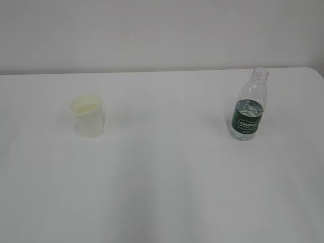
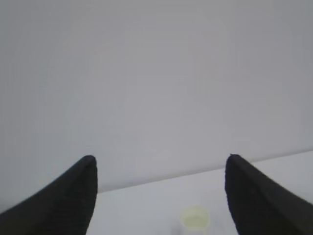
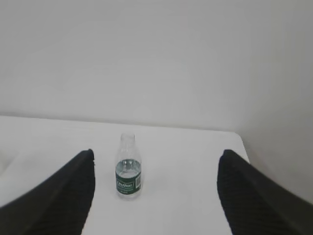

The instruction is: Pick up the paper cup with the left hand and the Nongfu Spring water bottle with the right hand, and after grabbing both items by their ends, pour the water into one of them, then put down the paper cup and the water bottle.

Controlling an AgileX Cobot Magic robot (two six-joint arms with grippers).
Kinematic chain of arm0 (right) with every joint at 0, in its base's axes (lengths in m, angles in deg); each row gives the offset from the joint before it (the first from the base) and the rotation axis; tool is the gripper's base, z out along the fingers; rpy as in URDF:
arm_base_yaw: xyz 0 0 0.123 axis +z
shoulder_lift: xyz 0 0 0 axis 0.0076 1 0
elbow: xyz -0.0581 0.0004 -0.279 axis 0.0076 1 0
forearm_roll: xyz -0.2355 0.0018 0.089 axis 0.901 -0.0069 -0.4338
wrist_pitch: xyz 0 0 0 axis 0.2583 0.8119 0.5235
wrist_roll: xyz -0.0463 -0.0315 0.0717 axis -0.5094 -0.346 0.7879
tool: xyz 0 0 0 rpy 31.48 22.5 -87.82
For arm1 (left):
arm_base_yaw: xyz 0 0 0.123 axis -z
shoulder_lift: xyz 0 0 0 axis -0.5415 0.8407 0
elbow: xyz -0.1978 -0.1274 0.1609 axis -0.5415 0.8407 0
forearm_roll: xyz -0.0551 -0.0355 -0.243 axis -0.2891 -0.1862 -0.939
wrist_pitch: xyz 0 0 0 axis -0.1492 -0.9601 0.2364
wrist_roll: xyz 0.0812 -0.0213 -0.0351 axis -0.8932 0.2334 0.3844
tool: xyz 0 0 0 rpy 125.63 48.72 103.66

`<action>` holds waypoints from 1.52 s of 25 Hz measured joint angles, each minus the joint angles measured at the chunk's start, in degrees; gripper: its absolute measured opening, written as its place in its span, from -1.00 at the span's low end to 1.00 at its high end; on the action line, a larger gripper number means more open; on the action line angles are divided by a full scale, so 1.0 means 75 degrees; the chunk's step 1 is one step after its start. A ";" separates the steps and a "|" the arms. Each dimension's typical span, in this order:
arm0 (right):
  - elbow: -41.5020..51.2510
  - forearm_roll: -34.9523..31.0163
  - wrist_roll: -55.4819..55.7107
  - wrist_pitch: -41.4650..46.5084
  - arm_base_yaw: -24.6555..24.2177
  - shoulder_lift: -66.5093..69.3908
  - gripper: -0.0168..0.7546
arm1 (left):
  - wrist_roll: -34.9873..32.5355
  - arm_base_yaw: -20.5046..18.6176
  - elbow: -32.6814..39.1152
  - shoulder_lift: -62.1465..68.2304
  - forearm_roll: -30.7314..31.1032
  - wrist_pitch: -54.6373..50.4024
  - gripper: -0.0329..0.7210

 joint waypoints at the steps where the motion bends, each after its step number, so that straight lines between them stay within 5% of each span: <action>1: 0.0000 -0.0003 0.0000 0.0189 0.0000 -0.0124 0.58 | 0.0000 0.0000 0.0000 -0.0109 -0.0084 -0.0246 0.64; 15: -0.0016 -0.0380 0.0000 0.3218 0.0000 -0.0859 0.58 | 0.0000 0.0000 -0.0018 -0.0876 -0.0564 -0.3211 0.59; 38: 0.1635 -0.0170 0.0000 0.3183 0.0000 -0.0859 0.57 | 0.0000 0.0000 0.1506 -0.0876 -0.1115 -0.3932 0.52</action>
